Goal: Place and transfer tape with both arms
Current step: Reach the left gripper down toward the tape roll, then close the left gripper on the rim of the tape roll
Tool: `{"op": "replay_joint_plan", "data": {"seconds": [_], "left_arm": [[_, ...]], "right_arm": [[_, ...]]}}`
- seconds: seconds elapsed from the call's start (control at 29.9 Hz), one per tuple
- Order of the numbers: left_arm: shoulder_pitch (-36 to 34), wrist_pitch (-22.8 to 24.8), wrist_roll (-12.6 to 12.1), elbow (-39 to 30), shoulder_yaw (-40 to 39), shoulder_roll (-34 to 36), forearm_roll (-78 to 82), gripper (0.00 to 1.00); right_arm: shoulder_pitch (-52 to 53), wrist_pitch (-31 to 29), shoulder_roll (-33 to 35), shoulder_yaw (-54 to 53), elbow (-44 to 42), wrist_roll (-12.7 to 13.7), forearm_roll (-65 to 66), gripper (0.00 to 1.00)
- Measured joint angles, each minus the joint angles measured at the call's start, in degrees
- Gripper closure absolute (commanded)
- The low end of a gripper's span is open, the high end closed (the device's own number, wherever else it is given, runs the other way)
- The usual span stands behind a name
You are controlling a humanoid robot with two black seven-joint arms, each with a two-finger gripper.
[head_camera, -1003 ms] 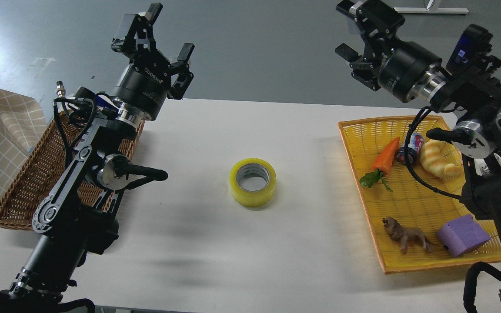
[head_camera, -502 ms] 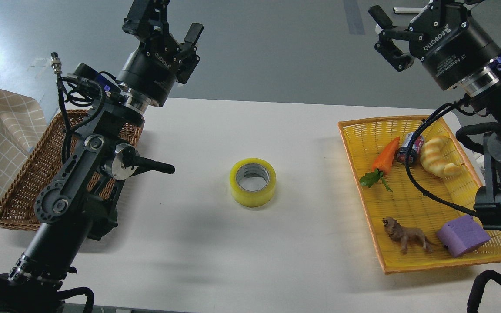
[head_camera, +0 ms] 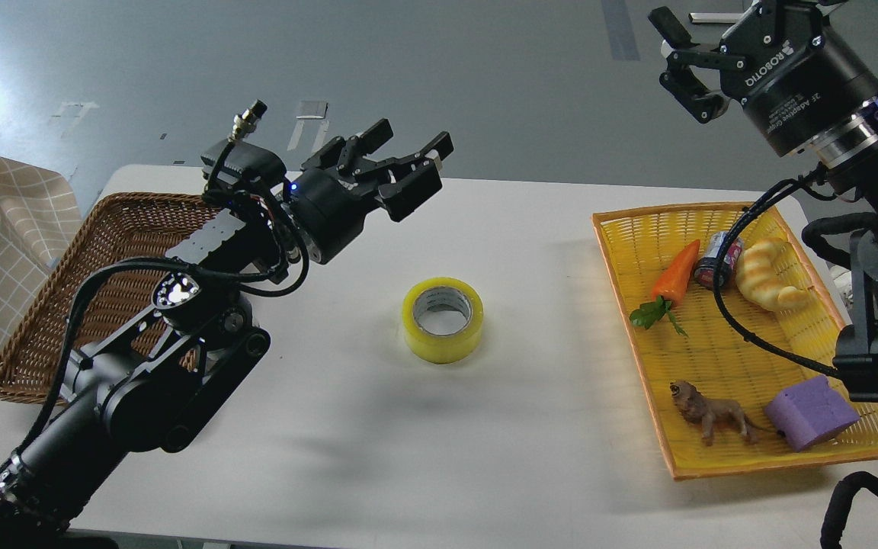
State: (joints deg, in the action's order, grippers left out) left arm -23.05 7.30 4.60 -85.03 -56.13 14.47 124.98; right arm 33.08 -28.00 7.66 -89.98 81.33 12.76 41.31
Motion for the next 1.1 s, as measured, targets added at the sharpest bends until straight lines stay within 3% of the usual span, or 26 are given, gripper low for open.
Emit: {"op": "replay_joint_plan", "data": {"seconds": [0.4, 0.67, 1.1], "left_arm": [[-1.74, 1.74, -4.52, 7.99, 11.00, 1.45, 0.03, 0.05], [-4.04, 1.74, -5.25, 12.65, 16.69, 1.55, 0.03, 0.05], [-4.29, 2.32, -5.51, 15.63, 18.62, 0.88, 0.03, 0.04]], "right_arm": [[2.67, 0.00, 1.72, -0.57, 0.16, 0.17, 0.04, 0.00], [3.30, 0.00, 1.75, -0.65, -0.13, 0.17, -0.02, 0.00], [3.31, 0.00, 1.75, -0.63, -0.32, 0.17, -0.17, 0.00]]}}
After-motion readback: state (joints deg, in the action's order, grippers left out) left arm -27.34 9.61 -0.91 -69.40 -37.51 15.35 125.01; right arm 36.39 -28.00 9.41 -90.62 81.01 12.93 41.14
